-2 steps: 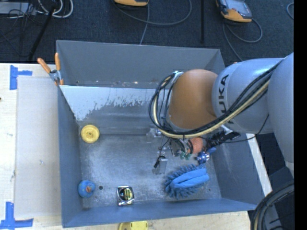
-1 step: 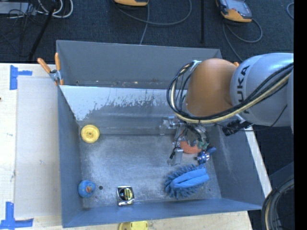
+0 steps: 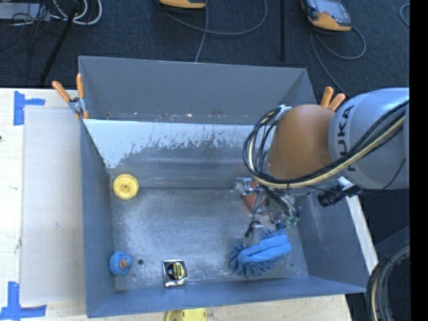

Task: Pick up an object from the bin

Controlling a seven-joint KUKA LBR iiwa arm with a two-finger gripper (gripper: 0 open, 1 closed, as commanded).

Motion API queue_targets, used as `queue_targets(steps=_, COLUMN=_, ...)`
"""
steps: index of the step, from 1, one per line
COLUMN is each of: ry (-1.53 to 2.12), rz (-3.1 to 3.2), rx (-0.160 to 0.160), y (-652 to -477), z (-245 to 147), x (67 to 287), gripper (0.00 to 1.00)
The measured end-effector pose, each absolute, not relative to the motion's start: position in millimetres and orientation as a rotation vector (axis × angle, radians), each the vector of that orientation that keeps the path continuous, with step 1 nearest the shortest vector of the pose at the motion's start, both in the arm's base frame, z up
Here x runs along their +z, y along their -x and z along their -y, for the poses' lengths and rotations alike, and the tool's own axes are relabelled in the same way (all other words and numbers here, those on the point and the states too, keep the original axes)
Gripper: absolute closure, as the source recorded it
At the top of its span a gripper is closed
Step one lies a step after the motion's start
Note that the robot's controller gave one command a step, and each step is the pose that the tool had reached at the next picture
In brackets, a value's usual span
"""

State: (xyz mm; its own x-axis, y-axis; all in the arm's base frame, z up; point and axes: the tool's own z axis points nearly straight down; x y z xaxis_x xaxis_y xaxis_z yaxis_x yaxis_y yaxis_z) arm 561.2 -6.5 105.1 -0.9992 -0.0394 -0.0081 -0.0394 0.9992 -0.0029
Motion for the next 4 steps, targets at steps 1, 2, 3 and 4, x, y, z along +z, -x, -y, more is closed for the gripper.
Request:
queue_targets(steps=1, ry=0.22, rz=-3.139, rx=0.003, y=-534.0, z=12.7, x=83.6, gripper=0.0)
queue_targets(steps=2, ry=0.288, rz=-3.13, rx=0.003, y=-535.6, z=16.9, x=82.3, gripper=0.0)
queue_targets(steps=3, ry=0.344, rz=-3.133, rx=0.003, y=-529.8, z=18.4, x=118.7, gripper=0.0)
queue_targets(steps=4, ry=0.384, rz=-3.1, rx=-0.003, y=-515.7, z=44.6, x=133.0, gripper=0.0)
